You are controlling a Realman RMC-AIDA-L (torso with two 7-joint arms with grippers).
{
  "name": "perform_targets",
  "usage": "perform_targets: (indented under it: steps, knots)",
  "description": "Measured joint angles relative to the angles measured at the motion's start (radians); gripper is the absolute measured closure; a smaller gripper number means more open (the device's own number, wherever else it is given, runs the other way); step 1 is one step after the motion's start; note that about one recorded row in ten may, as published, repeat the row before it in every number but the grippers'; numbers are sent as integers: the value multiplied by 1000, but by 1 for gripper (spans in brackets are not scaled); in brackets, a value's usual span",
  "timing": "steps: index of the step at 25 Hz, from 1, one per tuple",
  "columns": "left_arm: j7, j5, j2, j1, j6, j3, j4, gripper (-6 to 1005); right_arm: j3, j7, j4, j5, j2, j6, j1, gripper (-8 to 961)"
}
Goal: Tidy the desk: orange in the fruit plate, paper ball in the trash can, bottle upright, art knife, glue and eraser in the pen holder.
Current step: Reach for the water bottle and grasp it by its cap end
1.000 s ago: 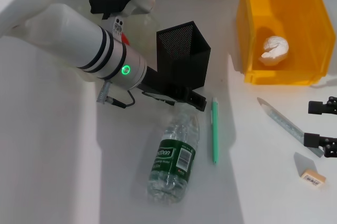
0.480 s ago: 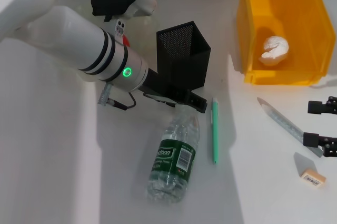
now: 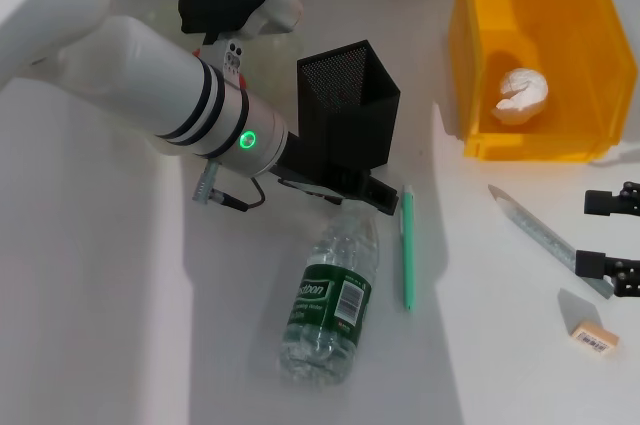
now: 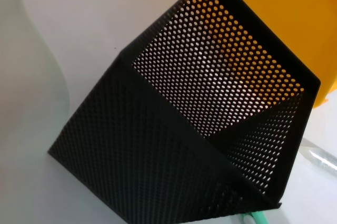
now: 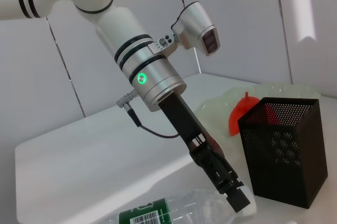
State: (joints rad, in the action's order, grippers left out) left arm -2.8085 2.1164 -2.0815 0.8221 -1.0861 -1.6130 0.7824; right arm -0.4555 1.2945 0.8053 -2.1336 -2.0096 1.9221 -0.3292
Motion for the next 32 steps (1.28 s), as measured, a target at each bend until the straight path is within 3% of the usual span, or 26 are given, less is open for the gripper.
perform_targets:
  steps: [2,8,16,27,32]
  knots:
    - [3,-6,0,0,5,-1,-2,197,0,0,0,0,0,0,-1,152]
    - [12,-7,0,-6,13,-1,-3,407,0,0,0,0,0,0,-1,152]
    - [19,-18,0,-8,15,-14,-3,542,0,0,0,0,0,0,1,152]
    - [138,-143,7,-69,7,-2,19,545,5,0,-2,0,-2,0,5,152]
    - [209,-173,9,-143,-2,31,71,636,12,0,-3,0,-2,0,7,152]
